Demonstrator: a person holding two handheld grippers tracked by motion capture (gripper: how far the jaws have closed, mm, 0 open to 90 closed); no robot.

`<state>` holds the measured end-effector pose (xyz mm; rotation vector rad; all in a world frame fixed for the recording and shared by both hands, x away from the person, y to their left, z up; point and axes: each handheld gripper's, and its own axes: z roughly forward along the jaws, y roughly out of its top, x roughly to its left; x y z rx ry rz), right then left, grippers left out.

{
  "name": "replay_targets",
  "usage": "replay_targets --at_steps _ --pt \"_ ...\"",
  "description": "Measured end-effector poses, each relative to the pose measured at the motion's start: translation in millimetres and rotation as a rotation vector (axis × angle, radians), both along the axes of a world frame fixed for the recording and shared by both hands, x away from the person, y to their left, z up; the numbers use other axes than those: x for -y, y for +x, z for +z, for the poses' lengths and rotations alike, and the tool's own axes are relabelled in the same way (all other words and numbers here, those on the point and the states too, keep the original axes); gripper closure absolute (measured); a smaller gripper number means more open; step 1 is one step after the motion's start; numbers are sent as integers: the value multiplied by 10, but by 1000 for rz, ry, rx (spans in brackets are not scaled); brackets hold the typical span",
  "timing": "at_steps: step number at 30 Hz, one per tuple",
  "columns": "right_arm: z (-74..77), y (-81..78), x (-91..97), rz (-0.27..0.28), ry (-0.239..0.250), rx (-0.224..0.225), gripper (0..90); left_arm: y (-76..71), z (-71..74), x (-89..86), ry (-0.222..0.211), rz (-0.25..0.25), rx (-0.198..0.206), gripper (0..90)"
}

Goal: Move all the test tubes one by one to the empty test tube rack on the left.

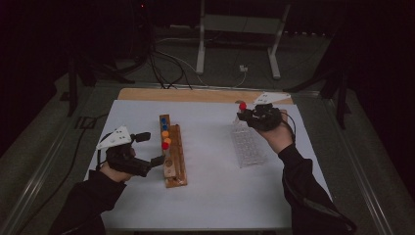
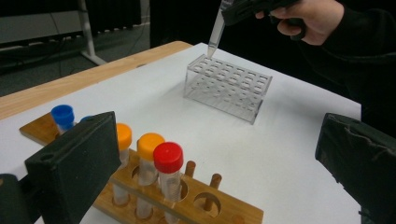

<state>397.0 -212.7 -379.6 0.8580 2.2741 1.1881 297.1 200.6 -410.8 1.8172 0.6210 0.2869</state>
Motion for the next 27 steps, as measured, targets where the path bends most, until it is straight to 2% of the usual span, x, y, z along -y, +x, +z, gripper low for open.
replay_targets --at_steps 7,17,19,27 --pt "30 -183 -97 67 6 -5 757 20 107 98 4 -25 4 7" --pt "-84 -455 -238 145 -12 -30 757 56 229 335 7 -81 12 7" --pt "-112 -509 -278 161 -23 -32 757 67 245 382 -9 -98 7 7" --pt "-215 -694 -397 221 -13 -57 757 93 250 620 9 -139 9 8"
